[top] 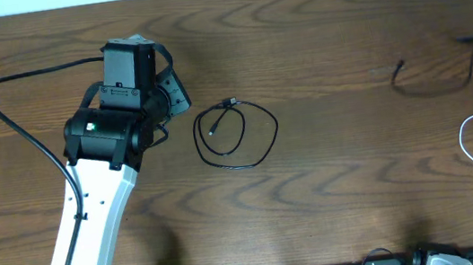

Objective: Untangle cables

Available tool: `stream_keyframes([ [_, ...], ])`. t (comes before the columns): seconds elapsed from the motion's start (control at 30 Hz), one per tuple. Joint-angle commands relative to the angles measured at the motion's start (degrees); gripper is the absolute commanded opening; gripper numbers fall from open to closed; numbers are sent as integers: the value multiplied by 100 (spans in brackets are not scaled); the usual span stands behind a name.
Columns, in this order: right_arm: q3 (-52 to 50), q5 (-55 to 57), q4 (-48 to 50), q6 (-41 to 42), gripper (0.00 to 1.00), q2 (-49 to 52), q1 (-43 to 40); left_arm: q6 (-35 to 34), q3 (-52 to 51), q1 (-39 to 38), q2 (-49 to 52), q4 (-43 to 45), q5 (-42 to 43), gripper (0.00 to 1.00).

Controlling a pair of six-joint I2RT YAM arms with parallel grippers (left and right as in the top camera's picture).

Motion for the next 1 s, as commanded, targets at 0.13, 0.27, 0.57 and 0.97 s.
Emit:
stream_keyframes([
  [0.13,-57,4476,345,-72,1,1342,-197,101,-37,13,133,-39,-72,50],
  [0.27,-57,4778,549,-382,1,2238,-634,98,-37,13,256,-63,-72,50],
  [0.57,-57,3703,542,-380,1,3189,-1193,98,-37,15,389,-81,-72,50],
  [0.97,-57,1742,553,-492,66,3279,-1231,101,-37,13,391,-87,-70,50],
])
